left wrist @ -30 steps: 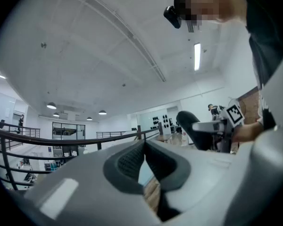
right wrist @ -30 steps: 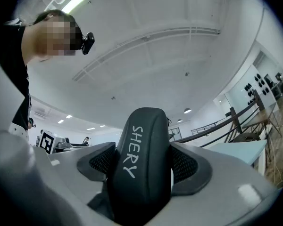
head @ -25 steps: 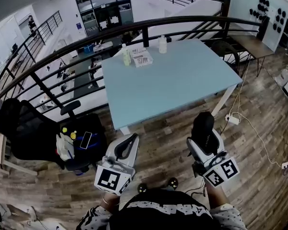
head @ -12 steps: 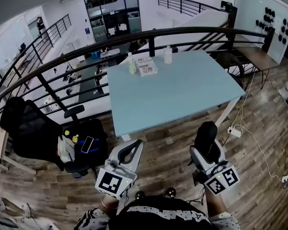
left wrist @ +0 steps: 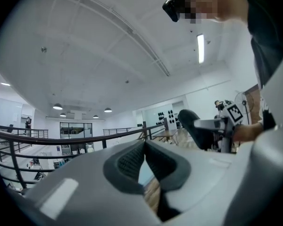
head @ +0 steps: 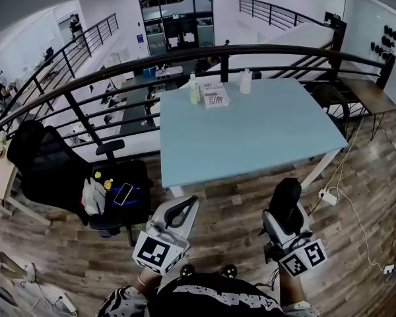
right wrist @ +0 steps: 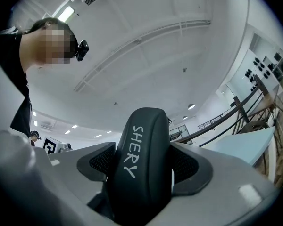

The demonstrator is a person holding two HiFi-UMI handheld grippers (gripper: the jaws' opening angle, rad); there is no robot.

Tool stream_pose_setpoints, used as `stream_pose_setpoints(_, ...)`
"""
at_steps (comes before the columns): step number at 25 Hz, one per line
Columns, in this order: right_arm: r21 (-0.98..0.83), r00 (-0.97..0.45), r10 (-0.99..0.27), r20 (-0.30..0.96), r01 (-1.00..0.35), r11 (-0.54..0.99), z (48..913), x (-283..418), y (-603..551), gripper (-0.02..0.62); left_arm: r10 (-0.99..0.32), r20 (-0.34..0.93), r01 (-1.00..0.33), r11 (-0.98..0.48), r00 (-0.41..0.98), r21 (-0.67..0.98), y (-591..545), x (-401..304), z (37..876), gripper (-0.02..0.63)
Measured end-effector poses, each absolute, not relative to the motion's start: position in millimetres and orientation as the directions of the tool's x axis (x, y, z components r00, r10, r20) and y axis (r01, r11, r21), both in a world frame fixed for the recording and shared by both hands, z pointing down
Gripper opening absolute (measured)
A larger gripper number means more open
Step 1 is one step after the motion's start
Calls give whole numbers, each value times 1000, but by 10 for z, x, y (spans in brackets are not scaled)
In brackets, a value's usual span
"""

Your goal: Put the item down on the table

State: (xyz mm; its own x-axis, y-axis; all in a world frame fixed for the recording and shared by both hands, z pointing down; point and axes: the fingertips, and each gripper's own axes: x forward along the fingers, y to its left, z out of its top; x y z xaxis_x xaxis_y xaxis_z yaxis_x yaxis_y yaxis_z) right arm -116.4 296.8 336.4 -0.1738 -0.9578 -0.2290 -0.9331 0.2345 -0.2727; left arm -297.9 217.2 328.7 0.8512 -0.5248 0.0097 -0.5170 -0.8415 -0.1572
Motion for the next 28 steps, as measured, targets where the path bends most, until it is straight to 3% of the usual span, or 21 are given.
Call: stream_pose_setpoints(28,-306,-170,-953,-249,-920,244,3547,-556,3249,359,-504,40,-492,-854,863,-167,2532,-2322,3412,0)
